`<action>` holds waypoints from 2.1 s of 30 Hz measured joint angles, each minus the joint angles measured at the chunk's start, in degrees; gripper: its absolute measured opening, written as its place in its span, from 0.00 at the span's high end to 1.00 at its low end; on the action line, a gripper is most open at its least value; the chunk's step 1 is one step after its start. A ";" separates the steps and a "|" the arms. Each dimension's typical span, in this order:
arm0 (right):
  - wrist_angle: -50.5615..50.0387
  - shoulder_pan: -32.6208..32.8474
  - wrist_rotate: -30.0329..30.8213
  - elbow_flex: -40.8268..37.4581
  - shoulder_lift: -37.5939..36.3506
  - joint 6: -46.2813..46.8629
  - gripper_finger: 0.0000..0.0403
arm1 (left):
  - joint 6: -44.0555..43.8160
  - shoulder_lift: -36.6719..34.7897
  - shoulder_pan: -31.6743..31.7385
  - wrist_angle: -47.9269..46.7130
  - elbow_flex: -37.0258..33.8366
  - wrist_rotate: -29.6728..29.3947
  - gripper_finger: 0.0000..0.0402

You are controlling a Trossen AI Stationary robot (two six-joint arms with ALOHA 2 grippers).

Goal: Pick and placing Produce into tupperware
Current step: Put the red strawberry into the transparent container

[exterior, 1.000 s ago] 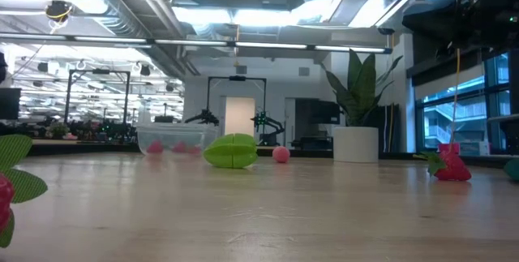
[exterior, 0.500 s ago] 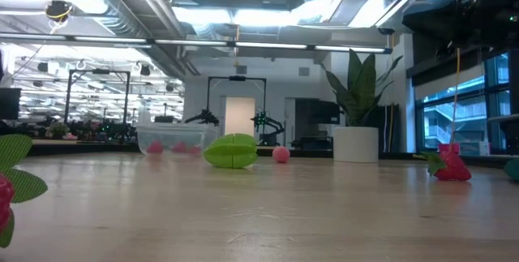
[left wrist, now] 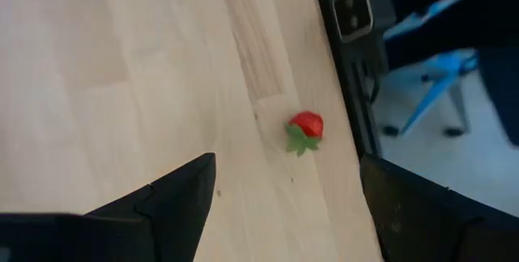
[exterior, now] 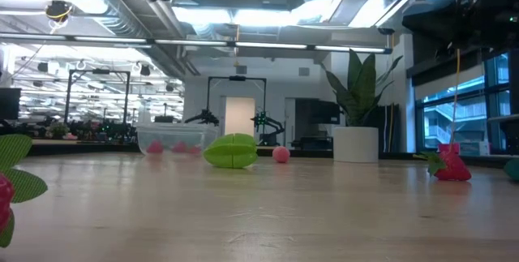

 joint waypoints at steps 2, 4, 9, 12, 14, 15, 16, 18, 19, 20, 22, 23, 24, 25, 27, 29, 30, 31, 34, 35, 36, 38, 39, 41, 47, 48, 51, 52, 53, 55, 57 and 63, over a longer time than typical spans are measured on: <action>-0.18 0.00 0.00 0.00 0.00 0.10 0.95 | -0.07 1.42 -1.84 0.76 0.00 -2.17 0.27; -0.26 0.00 -0.02 0.02 0.00 0.07 0.95 | 1.32 2.37 -3.71 1.36 0.00 -6.52 0.29; -0.83 0.00 0.00 0.01 0.00 0.07 0.95 | 5.69 4.74 -6.38 1.25 0.01 -12.63 0.32; -1.73 0.00 0.00 0.01 0.00 0.10 0.95 | 7.47 7.06 -7.52 -0.11 1.66 -13.11 0.32; -2.67 0.00 -0.02 0.01 0.00 0.17 0.95 | 10.78 9.34 -7.73 -1.30 5.15 -13.61 0.33; -3.01 0.00 -0.02 0.00 0.00 0.31 0.95 | 13.00 10.59 -7.69 -2.31 7.59 -13.87 0.33; -3.39 0.00 -0.02 0.01 0.00 0.93 0.95 | 15.14 11.91 -7.51 -3.80 10.17 -14.20 0.33; -4.05 0.00 -0.03 0.00 0.00 2.52 0.95 | 16.96 14.83 -7.08 -8.25 14.75 -14.79 0.33; -4.12 0.00 -0.06 0.01 0.00 3.03 0.95 | 16.60 16.14 -6.84 -11.13 16.38 -14.94 0.33; -4.25 0.00 -0.05 0.01 0.00 3.17 0.95 | 15.57 17.40 -6.52 -13.53 17.67 -14.94 0.33; -4.32 0.02 -0.09 0.01 0.00 3.26 0.95 | 13.48 18.96 -6.04 -16.04 19.76 -14.52 0.33; -4.33 0.02 -0.09 0.00 0.00 3.20 0.95 | 13.41 19.22 -6.05 -16.44 20.47 -14.13 0.33; -4.33 0.02 -0.09 0.01 0.00 3.16 0.95 | 13.52 19.40 -6.06 -16.25 21.20 -13.56 0.33; -4.33 0.02 -0.09 0.02 0.00 3.13 0.95 | 14.04 19.53 -6.21 -15.77 21.71 -13.08 0.33; -4.35 0.01 -0.11 0.00 0.00 3.05 0.95 | 15.64 19.84 -6.82 -15.85 22.35 -12.60 0.33; -4.46 0.02 -0.11 0.02 0.00 2.99 0.95 | 17.45 19.91 -7.51 -15.79 22.63 -12.41 0.33; -4.52 0.02 -0.11 0.02 0.00 2.86 0.95 | 18.38 19.88 -7.89 -15.54 22.74 -12.37 0.33; -4.53 0.02 -0.11 0.02 0.00 2.81 0.95 | 19.43 19.85 -8.36 -15.30 22.76 -12.24 0.33; -4.55 0.02 -0.11 0.00 0.00 2.76 0.95 | 21.61 20.72 -9.40 -15.31 22.82 -10.34 0.33; -4.62 0.02 -0.11 0.01 0.00 2.73 0.95 | 21.66 21.28 -9.62 -15.51 22.80 -9.44 0.33; -4.66 0.02 -0.11 0.02 0.00 2.63 0.95 | 21.46 22.03 -9.87 -15.90 22.77 -8.62 0.33; -4.94 0.02 -0.11 0.00 0.00 2.45 0.95 | 20.94 23.21 -10.22 -15.03 22.74 -7.49 0.33; -5.17 0.02 -0.12 0.00 0.01 2.41 0.95 | 20.97 23.49 -10.33 -15.10 22.73 -7.60 0.33; -5.69 0.02 -0.10 0.02 0.00 2.43 0.95 | 21.01 23.93 -10.33 -14.73 22.73 -8.22 0.33; -7.67 0.02 -0.11 0.01 0.02 2.85 0.95 | 22.26 24.97 -9.94 -14.02 22.81 -9.75 0.33; -7.89 0.02 -0.11 0.00 0.02 2.87 0.95 | 22.65 25.47 -9.95 -14.12 22.75 -9.39 0.33; -7.86 0.02 -0.11 0.02 0.02 2.85 0.95 | 22.78 26.73 -9.97 -13.27 22.75 -8.40 0.33; -7.86 0.02 -0.11 0.01 0.02 2.85 0.95 | 22.78 26.92 -9.97 -13.29 22.75 -8.31 0.33; -7.87 0.02 -0.11 0.00 0.02 2.85 0.95 | 22.80 27.06 -9.97 -13.22 22.75 -8.31 0.33; -7.85 0.02 -0.11 0.00 0.02 2.84 0.95 | 22.79 27.21 -9.79 -12.58 22.75 -8.30 0.33; -7.85 0.02 -0.11 0.00 0.02 2.80 0.95 | 22.69 27.23 -9.60 -11.94 22.75 -8.35 0.33; -7.82 0.02 -0.11 0.01 0.02 2.83 0.95 | 22.50 27.40 -9.19 -11.36 22.75 -8.35 0.33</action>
